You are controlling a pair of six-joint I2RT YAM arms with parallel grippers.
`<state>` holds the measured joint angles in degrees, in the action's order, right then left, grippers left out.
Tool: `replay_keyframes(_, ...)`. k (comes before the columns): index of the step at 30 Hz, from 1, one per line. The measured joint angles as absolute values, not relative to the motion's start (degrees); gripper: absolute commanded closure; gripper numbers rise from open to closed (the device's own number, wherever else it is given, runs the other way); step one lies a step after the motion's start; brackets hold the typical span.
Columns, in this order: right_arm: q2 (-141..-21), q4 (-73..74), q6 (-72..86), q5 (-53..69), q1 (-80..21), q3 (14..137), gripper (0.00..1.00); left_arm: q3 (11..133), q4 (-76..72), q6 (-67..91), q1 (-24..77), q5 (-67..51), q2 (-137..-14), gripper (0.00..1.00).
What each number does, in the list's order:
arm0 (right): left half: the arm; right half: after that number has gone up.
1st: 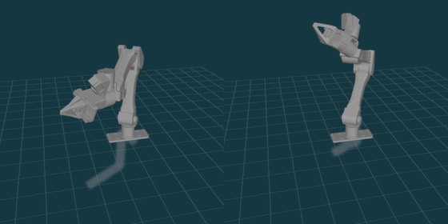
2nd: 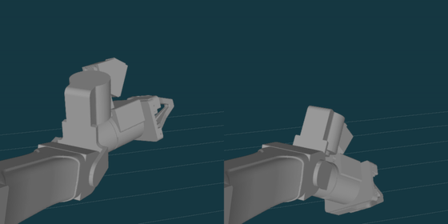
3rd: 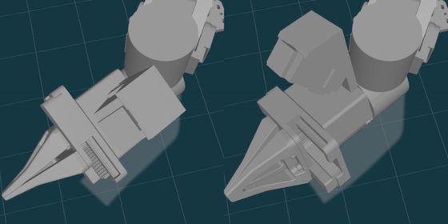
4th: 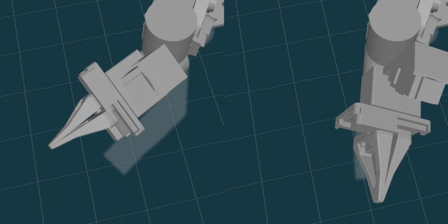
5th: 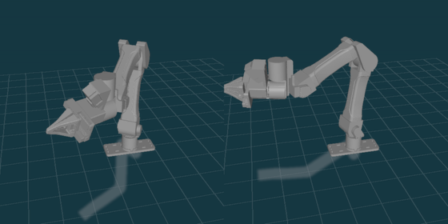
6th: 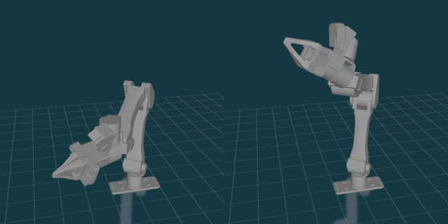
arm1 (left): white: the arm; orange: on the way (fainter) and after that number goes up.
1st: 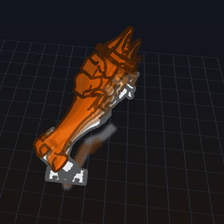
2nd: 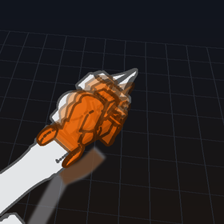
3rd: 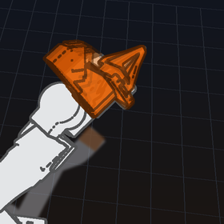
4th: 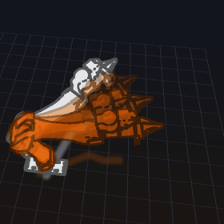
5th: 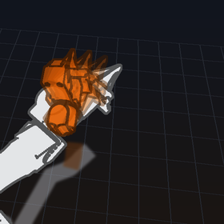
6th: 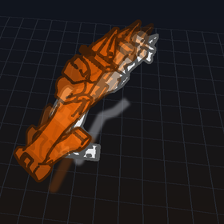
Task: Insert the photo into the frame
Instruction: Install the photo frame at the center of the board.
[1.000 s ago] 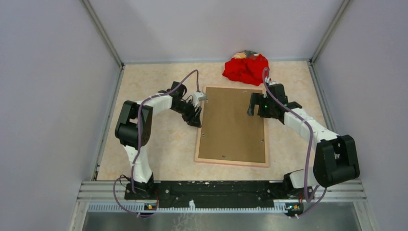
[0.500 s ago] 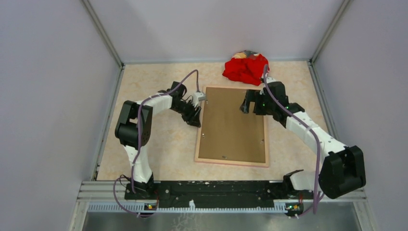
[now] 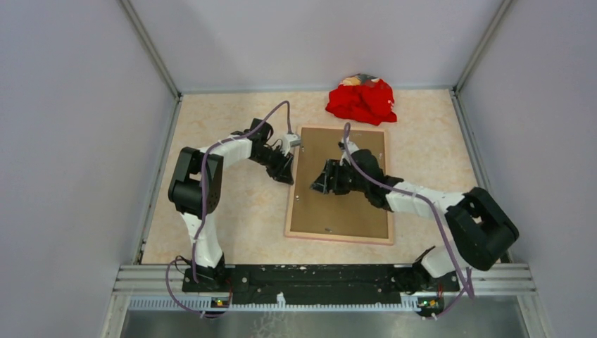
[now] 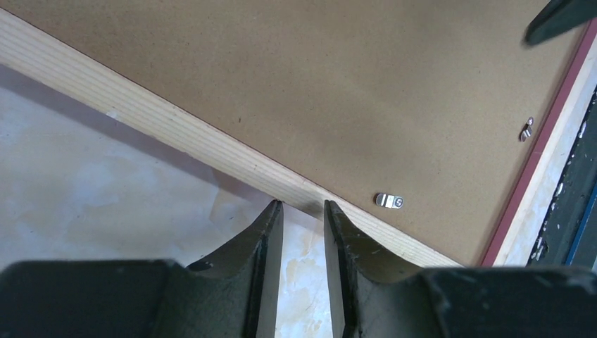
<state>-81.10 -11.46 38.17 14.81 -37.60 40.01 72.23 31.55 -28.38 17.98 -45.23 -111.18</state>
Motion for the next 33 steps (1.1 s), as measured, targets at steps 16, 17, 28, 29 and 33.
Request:
replay_keyframes(16, -99.07, -28.29, 43.35, 15.29, -44.58, 41.30, 0.38, 72.77, 31.73, -26.46, 17.28, -46.46, -112.36, 0.77)
replay_keyframes(17, -99.39, -28.75, 43.59, 15.40, -44.80, 41.50, 0.39, 72.77, 31.73, -26.39, 17.26, -46.48, -112.36, 0.77)
replay_keyframes(28, -101.69, -30.59, 45.30, 16.91, -46.06, 42.57, 0.41, 72.77, 31.73, -26.06, 17.21, -46.48, -112.36, 0.79)
replay_keyframes(29, -101.78, -30.65, 45.45, 17.06, -46.19, 42.57, 0.42, 72.77, 31.73, -26.06, 17.21, -46.48, -112.36, 0.79)
replay_keyframes(33, -102.28, -30.83, 46.26, 17.30, -46.59, 42.96, 0.42, 72.77, 31.73, -26.09, 17.17, -46.57, -112.36, 0.79)
